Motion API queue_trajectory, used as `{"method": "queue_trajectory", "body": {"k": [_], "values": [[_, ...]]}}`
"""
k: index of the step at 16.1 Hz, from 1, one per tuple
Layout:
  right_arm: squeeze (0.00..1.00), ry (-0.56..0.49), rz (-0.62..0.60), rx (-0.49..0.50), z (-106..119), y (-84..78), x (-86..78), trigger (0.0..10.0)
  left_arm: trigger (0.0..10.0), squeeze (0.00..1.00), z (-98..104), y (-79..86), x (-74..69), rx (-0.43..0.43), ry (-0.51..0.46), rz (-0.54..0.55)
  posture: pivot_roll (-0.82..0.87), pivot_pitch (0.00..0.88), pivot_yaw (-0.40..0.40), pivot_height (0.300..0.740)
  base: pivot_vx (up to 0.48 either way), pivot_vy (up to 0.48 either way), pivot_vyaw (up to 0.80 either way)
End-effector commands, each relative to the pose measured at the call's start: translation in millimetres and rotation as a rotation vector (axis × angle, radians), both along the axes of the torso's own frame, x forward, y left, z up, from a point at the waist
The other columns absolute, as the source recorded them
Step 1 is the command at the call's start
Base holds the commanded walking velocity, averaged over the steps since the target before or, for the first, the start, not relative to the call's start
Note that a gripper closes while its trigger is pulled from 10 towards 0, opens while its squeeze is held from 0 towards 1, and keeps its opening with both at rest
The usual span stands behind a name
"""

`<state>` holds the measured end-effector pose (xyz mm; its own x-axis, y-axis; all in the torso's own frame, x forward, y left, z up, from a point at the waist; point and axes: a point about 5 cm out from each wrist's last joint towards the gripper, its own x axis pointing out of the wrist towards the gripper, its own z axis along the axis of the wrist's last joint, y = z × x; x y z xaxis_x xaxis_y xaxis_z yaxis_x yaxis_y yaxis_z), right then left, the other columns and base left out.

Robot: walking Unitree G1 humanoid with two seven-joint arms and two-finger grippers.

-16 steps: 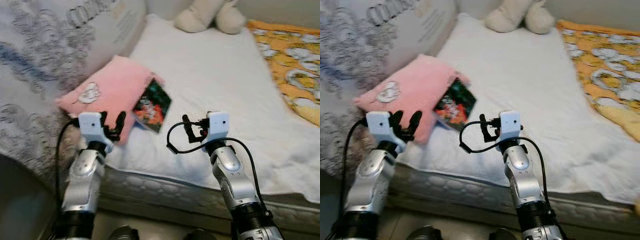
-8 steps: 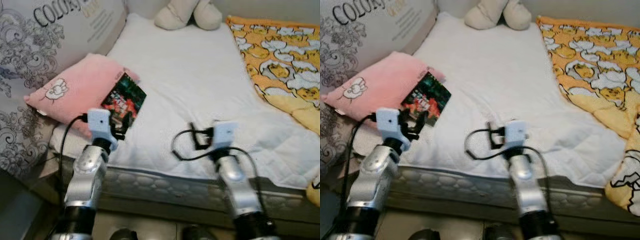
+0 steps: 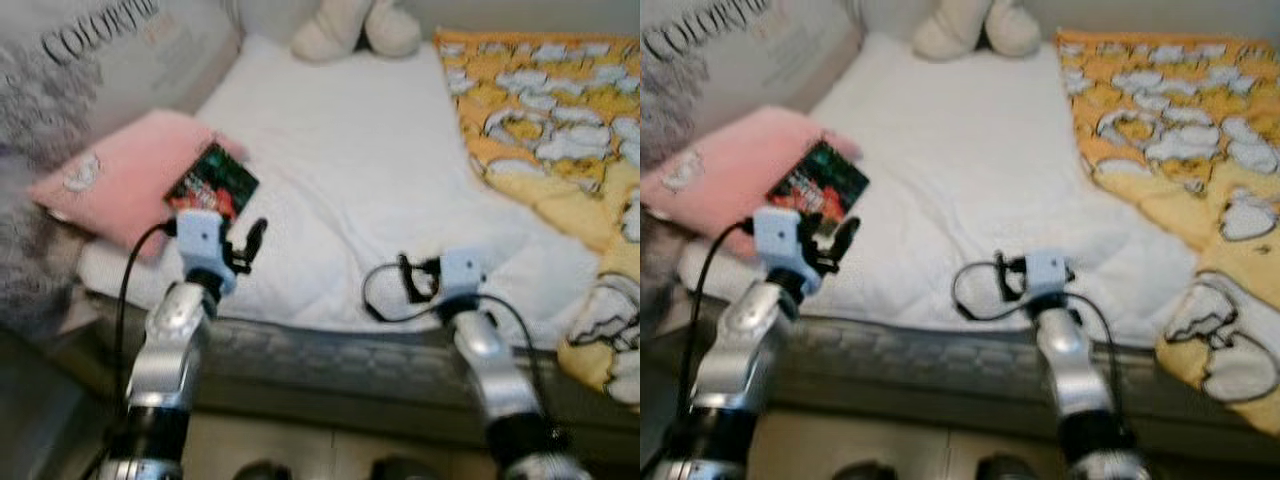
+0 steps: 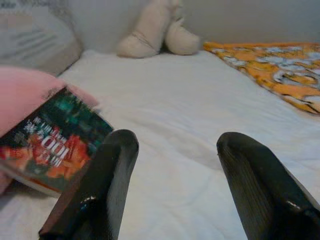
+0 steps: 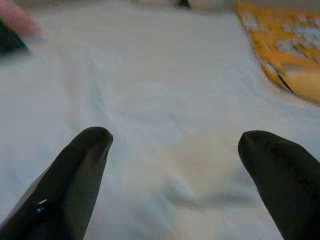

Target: Clean up the room

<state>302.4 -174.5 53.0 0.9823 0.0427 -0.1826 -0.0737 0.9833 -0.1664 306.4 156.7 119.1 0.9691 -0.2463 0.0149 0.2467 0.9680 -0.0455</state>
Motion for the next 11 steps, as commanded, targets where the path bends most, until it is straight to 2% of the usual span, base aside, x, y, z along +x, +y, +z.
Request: {"method": "queue_trajectory", "body": {"k": [1, 2, 3, 5, 7, 8, 11], "values": [[0.00, 0.014, -0.031, -0.042, -4.6, -5.2, 1.8, 10.0, 10.0, 0.00, 3.9, 4.9, -2.0, 0.020, 0.001, -0.006, -0.04, 0.000, 0.104, 0.703, 0.000, 0.000, 0.00], [0.00, 0.014, -0.031, -0.042, -4.6, -5.2, 1.8, 10.0, 10.0, 0.00, 3.9, 4.9, -2.0, 0.020, 0.001, -0.006, -0.04, 0.000, 0.104, 0.703, 0.000, 0.000, 0.00], [0.00, 0.048, -0.091, -0.132, -12.6, -18.1, 3.3, 10.0, 10.0, 0.00, 8.3, 14.0, -6.4, 0.053, 0.008, -0.014, 0.01, 0.000, 0.148, 0.703, 0.000, 0.000, 0.00], [0.00, 0.084, -0.165, -0.223, -17.7, -29.8, 7.8, 10.0, 10.0, 0.00, 13.0, 25.9, -11.2, 0.106, 0.021, -0.032, 0.03, 0.004, 0.170, 0.703, 0.000, 0.000, 0.00], [0.00, 0.178, -0.175, -0.256, -29.9, -32.2, 5.9, 10.0, 10.0, 0.00, 18.3, 31.9, -13.0, 0.134, 0.031, -0.040, 0.08, 0.044, 0.196, 0.703, 0.000, 0.000, 0.00], [0.00, 0.278, -0.136, -0.253, -44.9, -28.6, -2.6, 10.0, 10.0, 0.00, 22.7, 32.8, -13.2, 0.147, 0.031, -0.046, 0.09, 0.059, 0.209, 0.703, 0.000, 0.000, 0.00], [0.00, 0.451, -0.072, -0.269, -74.0, -27.5, -28.5, 10.0, 10.0, 0.00, 26.1, 35.8, -16.9, 0.180, 0.047, -0.064, 0.14, 0.088, 0.226, 0.703, 0.000, 0.000, 0.00]]}}
